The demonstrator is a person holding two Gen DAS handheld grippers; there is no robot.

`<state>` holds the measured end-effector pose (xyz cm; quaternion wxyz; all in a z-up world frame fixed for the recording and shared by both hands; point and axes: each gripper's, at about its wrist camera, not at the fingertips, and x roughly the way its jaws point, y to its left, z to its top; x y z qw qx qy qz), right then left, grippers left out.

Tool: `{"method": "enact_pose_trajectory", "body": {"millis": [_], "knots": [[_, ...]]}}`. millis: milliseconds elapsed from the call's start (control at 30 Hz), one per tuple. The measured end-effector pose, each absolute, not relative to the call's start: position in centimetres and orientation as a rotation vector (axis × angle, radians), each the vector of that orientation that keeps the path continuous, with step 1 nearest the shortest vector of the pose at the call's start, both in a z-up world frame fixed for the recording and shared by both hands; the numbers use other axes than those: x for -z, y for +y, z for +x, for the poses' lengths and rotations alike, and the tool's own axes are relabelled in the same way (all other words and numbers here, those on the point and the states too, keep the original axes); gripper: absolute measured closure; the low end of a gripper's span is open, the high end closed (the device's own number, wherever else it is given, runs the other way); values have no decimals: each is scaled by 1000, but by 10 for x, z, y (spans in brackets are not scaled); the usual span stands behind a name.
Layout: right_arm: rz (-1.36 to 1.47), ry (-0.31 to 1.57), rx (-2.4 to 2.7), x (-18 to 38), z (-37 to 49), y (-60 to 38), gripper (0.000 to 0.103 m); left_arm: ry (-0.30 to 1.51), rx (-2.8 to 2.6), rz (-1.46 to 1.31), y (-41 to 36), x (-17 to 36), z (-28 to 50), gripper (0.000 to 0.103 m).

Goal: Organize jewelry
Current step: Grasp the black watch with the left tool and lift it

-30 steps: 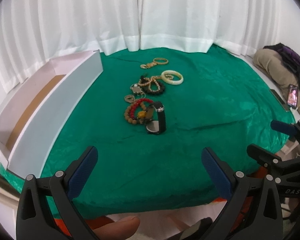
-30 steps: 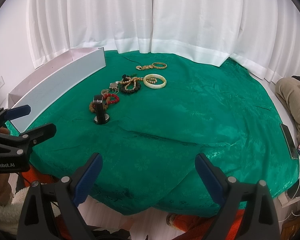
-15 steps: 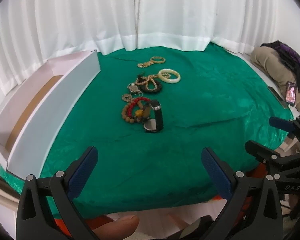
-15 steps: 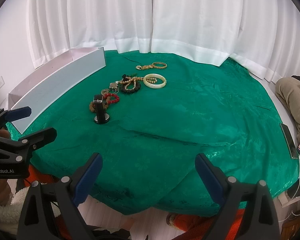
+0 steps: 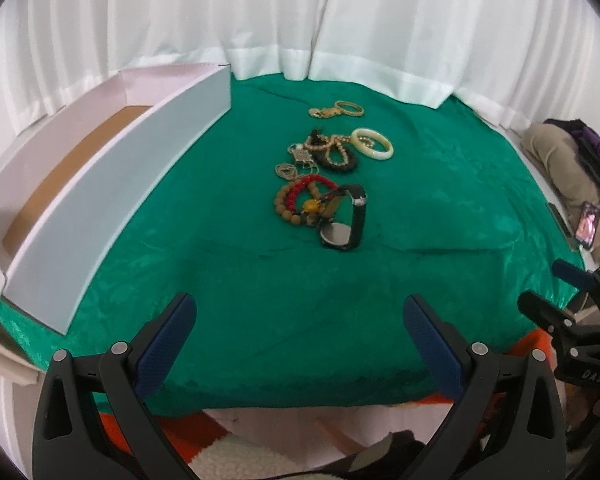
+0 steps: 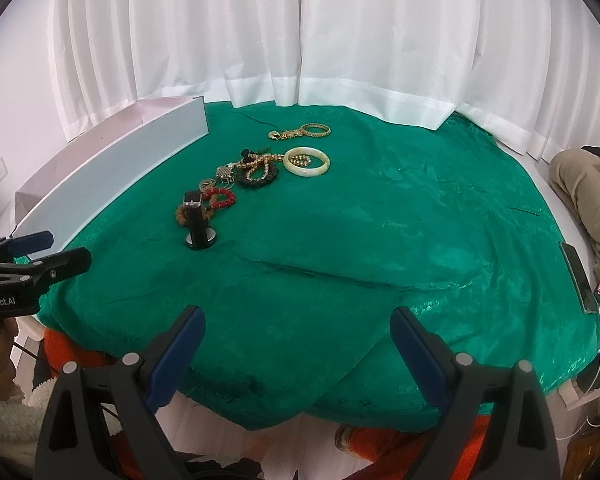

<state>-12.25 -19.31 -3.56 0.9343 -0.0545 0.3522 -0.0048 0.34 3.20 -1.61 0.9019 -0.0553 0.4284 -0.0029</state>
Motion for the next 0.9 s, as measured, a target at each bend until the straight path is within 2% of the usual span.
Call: {"method": "enact_pose_trajectory", "body": {"millis": [333, 600, 667, 700, 767, 800, 833, 900], "knots": [[-112, 723, -4, 36, -121, -192, 7, 850, -18, -84, 1, 26, 47, 1], [-99, 713, -8, 35, -121, -197, 7, 887, -128, -8, -27, 71, 113, 1], [-88, 713, -4, 36, -121, -201, 7, 897, -138, -9, -29, 76, 117, 4], [-83, 713, -2, 37, -121, -202, 7, 895, -142, -9, -29, 76, 117, 13], [-73, 714, 2, 38, -120, -206, 7, 891, -131, -10, -30, 75, 115, 46], [-70, 715, 3, 39, -119, -208, 7, 898, -108, -19, -29, 76, 115, 81], [-67, 716, 4, 40, -118, -209, 7, 912, -69, -52, -25, 75, 115, 87], [-63, 718, 2, 40, -117, -210, 7, 910, -39, -101, -14, 71, 109, 88]]}}
